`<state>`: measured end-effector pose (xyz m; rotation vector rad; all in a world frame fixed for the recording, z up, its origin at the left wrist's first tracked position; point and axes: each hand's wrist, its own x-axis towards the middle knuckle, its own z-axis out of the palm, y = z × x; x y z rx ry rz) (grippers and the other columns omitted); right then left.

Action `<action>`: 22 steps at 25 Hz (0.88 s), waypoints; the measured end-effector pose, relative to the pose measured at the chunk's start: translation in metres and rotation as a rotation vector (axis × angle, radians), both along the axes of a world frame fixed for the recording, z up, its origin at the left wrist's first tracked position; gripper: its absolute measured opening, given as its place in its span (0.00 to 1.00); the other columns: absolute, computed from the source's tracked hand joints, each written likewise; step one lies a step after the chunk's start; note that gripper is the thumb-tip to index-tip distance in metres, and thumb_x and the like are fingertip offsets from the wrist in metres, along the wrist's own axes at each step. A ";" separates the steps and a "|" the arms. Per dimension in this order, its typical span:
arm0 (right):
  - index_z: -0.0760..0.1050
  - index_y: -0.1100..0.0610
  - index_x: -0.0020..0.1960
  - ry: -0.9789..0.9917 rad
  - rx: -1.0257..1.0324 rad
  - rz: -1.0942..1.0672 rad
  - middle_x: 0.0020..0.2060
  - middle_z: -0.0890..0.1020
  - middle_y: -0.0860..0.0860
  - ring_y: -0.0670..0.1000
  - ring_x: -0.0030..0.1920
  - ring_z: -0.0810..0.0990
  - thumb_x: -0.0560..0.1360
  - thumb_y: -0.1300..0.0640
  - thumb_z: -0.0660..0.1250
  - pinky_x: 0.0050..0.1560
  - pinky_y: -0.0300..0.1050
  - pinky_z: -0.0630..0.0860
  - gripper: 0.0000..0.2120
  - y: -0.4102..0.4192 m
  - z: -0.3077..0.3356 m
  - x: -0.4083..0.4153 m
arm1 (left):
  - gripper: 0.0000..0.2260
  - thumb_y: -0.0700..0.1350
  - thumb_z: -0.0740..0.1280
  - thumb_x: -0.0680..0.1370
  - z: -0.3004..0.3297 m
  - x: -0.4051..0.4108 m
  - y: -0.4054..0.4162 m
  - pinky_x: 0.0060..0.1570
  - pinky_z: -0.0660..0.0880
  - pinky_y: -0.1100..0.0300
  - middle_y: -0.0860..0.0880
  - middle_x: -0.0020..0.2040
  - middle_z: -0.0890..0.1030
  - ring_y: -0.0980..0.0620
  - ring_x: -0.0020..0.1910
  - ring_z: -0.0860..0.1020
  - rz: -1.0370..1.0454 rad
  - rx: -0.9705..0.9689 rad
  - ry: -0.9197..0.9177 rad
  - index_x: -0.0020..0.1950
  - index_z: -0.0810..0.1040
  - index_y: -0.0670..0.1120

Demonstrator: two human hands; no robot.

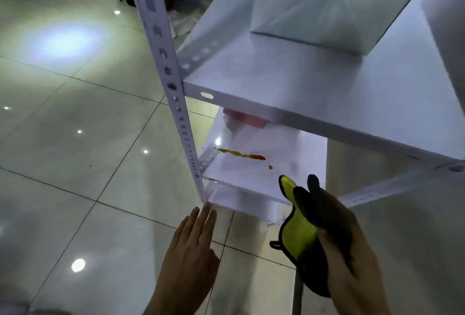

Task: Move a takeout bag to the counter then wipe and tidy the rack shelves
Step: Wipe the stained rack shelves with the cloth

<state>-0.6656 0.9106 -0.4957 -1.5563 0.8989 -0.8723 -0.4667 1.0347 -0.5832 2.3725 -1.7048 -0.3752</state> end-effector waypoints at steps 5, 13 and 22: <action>0.73 0.53 0.70 0.131 0.284 -0.030 0.55 0.86 0.47 0.41 0.33 0.82 0.83 0.69 0.54 0.34 0.32 0.76 0.21 -0.016 -0.078 -0.022 | 0.37 0.38 0.79 0.58 -0.059 -0.029 -0.010 0.61 0.77 0.45 0.39 0.70 0.75 0.40 0.67 0.76 -0.040 0.030 0.011 0.67 0.77 0.37; 0.69 0.46 0.74 0.513 -0.353 -0.105 0.60 0.80 0.52 0.52 0.57 0.80 0.84 0.54 0.58 0.58 0.50 0.77 0.19 -0.120 -0.147 0.019 | 0.37 0.42 0.72 0.73 -0.118 -0.010 -0.074 0.72 0.66 0.46 0.40 0.79 0.61 0.42 0.78 0.61 -0.054 -0.115 0.010 0.79 0.60 0.39; 0.65 0.56 0.78 0.868 -0.437 0.015 0.76 0.68 0.55 0.56 0.78 0.64 0.81 0.58 0.64 0.78 0.58 0.59 0.26 -0.121 -0.226 0.047 | 0.37 0.58 0.54 0.80 -0.152 0.032 -0.095 0.78 0.46 0.49 0.45 0.80 0.33 0.47 0.79 0.33 -0.111 0.024 -0.087 0.79 0.33 0.51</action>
